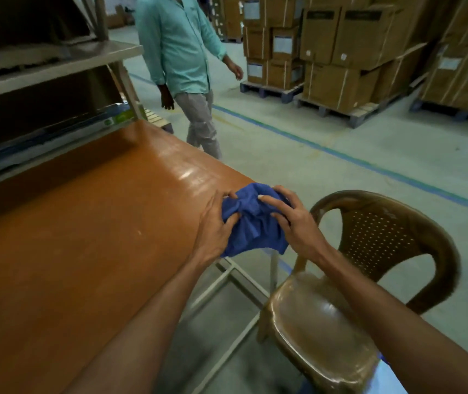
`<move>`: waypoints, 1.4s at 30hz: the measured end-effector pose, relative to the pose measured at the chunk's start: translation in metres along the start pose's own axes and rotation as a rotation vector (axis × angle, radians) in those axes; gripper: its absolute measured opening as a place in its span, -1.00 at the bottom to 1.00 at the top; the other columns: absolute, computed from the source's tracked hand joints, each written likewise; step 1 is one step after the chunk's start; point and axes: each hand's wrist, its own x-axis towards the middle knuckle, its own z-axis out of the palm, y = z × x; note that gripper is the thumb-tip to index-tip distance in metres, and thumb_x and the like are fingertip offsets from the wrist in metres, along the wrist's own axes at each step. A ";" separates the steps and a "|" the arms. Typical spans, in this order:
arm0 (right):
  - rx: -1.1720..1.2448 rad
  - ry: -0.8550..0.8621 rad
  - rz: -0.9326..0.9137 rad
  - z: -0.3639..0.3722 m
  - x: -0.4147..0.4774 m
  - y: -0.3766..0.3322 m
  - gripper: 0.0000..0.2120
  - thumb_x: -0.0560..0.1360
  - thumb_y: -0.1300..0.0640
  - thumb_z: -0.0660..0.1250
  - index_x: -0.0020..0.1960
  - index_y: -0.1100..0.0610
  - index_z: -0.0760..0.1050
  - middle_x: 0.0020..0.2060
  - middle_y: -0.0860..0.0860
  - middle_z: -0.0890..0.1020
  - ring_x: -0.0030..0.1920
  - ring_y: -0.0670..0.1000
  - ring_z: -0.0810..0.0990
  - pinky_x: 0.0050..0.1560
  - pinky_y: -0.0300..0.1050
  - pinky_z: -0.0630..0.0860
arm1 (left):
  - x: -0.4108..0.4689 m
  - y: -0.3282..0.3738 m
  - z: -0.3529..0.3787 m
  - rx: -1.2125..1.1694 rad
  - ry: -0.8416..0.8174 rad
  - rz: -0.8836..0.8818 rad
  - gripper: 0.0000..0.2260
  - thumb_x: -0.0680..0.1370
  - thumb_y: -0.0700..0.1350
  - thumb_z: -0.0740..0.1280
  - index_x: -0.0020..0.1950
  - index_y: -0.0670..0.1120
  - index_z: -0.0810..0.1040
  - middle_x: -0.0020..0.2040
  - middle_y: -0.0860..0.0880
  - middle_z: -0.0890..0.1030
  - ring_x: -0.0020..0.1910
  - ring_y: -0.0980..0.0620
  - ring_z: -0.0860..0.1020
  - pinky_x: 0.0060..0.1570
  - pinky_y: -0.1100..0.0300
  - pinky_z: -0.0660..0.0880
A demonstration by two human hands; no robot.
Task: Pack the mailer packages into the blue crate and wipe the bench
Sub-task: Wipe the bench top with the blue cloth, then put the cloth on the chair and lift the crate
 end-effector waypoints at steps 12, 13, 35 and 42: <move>0.015 0.088 0.574 -0.081 -0.137 0.083 -0.65 0.53 0.14 0.39 0.31 0.00 0.54 0.44 -0.13 0.35 0.39 -0.32 0.26 0.37 -0.45 0.16 | -0.006 -0.001 0.183 -0.053 -0.372 -0.131 -0.68 0.57 -0.31 0.32 0.13 0.08 0.65 0.18 0.04 0.60 0.15 0.15 0.55 0.16 0.38 0.45; 0.007 0.033 0.635 -0.077 -0.154 0.092 -0.57 0.48 0.12 0.45 0.33 -0.02 0.51 0.46 -0.16 0.33 0.41 -0.28 0.27 0.39 -0.40 0.15 | -0.010 -0.013 0.198 -0.019 -0.411 -0.156 -0.70 0.57 -0.29 0.31 0.16 0.06 0.65 0.20 0.04 0.59 0.16 0.14 0.54 0.20 0.33 0.45; -0.368 -0.667 1.220 0.153 -0.378 0.395 -0.39 0.64 -0.22 -0.02 0.60 -0.11 -0.16 0.60 -0.02 -0.17 0.56 0.25 -0.17 0.49 0.31 -0.05 | -0.075 -0.387 0.444 0.942 -1.279 0.020 -0.34 0.61 0.23 0.16 0.61 0.17 -0.11 0.62 0.01 -0.23 0.58 -0.18 -0.16 0.48 -0.27 -0.01; -0.417 -0.666 1.215 0.140 -0.394 0.374 -0.40 0.64 -0.20 0.01 0.60 -0.08 -0.08 0.60 0.01 -0.08 0.58 0.16 -0.14 0.49 0.33 -0.07 | -0.082 -0.372 0.431 0.953 -1.353 0.027 -0.39 0.63 0.22 0.11 0.61 0.09 -0.02 0.63 -0.01 -0.09 0.59 -0.12 -0.10 0.48 -0.25 0.01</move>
